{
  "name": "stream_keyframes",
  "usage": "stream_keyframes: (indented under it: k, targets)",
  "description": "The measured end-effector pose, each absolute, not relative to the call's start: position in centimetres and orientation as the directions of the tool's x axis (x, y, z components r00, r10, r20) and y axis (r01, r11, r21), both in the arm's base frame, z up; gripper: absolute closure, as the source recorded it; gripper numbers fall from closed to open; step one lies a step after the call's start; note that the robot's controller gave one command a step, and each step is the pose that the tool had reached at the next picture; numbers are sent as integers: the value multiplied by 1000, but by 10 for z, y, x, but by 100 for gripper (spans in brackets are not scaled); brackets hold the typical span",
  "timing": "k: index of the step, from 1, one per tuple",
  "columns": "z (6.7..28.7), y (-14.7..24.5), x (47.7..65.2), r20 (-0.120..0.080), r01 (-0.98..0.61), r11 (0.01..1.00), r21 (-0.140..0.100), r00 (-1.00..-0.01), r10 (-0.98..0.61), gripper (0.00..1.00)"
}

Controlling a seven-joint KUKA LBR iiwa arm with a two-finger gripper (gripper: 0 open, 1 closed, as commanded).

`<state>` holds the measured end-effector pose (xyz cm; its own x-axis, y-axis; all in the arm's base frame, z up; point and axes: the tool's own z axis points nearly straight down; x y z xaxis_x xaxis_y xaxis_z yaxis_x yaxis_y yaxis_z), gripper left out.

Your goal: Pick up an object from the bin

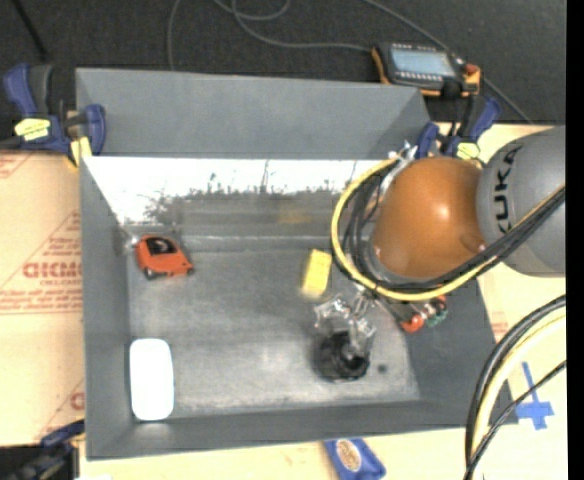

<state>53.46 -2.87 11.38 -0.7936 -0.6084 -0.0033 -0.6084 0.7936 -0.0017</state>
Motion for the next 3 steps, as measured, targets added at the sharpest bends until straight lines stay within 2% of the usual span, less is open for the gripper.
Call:
stream_keyframes:
  k: [1,2,3]
  targets:
    - [166,-10,544,0,-616,788,1,-788,-616,100]
    - [147,-25,531,-14,-636,771,-10,-771,-637,100]
    - [123,-35,520,-1,-637,771,-1,-771,-637,100]
